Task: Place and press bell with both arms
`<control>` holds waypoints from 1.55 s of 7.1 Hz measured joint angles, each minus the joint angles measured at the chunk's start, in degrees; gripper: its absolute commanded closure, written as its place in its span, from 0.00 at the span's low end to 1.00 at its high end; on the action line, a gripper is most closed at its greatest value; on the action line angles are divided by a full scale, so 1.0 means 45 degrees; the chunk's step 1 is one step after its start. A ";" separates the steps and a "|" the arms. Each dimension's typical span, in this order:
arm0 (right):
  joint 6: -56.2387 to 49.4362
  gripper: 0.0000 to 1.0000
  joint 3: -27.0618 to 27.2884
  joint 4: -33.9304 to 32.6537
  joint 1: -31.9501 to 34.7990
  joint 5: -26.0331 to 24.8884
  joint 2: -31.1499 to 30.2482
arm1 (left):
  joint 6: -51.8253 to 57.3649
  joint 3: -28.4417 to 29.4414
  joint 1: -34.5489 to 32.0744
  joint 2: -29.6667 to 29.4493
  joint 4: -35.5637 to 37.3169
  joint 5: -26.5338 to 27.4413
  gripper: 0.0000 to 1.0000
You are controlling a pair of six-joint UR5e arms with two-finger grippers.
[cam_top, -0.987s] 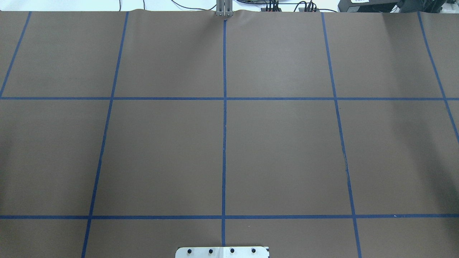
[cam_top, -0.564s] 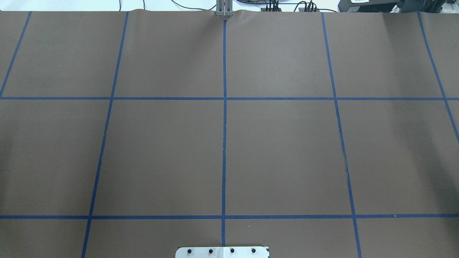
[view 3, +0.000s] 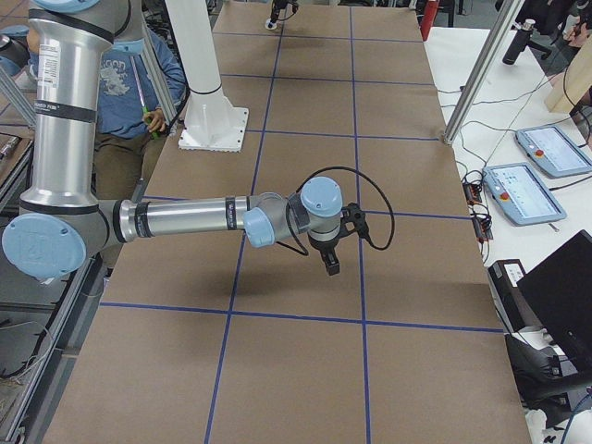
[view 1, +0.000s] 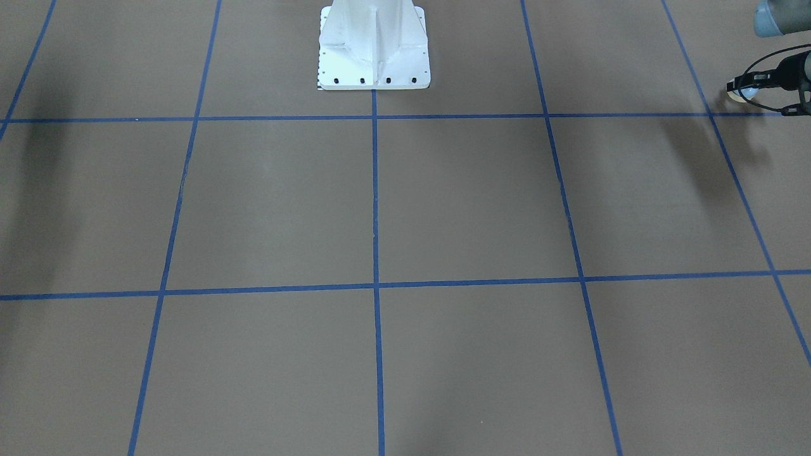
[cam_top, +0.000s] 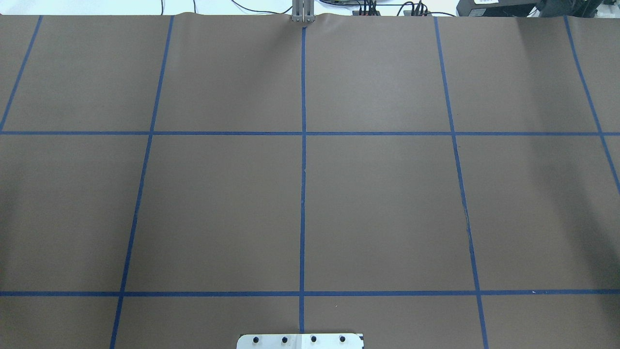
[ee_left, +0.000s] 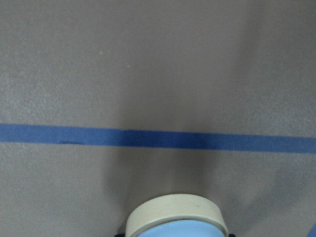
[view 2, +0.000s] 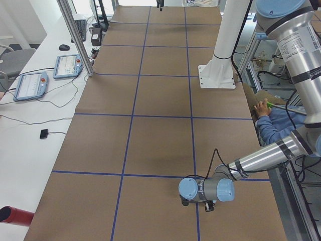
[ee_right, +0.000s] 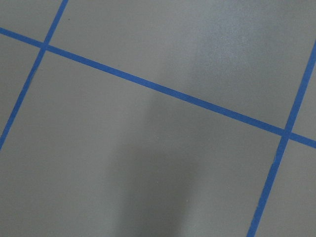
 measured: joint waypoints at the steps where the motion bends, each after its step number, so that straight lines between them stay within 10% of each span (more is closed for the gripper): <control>1: 0.0000 0.00 0.0008 0.0000 0.0000 0.0000 -0.0010 | -0.0101 -0.0298 0.0013 -0.0016 -0.0219 -0.0003 1.00; 5: 0.0000 0.00 -0.0004 -0.0002 0.0000 0.0001 0.0002 | -0.1539 -0.4514 0.0053 -0.0947 0.2434 0.0085 1.00; 8: -0.0025 0.00 0.0015 0.0000 -0.0001 -0.0192 0.0049 | -0.2251 -0.6068 0.0603 -0.6055 0.8019 0.0178 1.00; 11: -0.0020 0.00 0.0031 0.0000 -0.0161 -0.0732 0.0109 | -0.5809 -0.4932 0.2922 -1.1318 0.9357 0.0914 1.00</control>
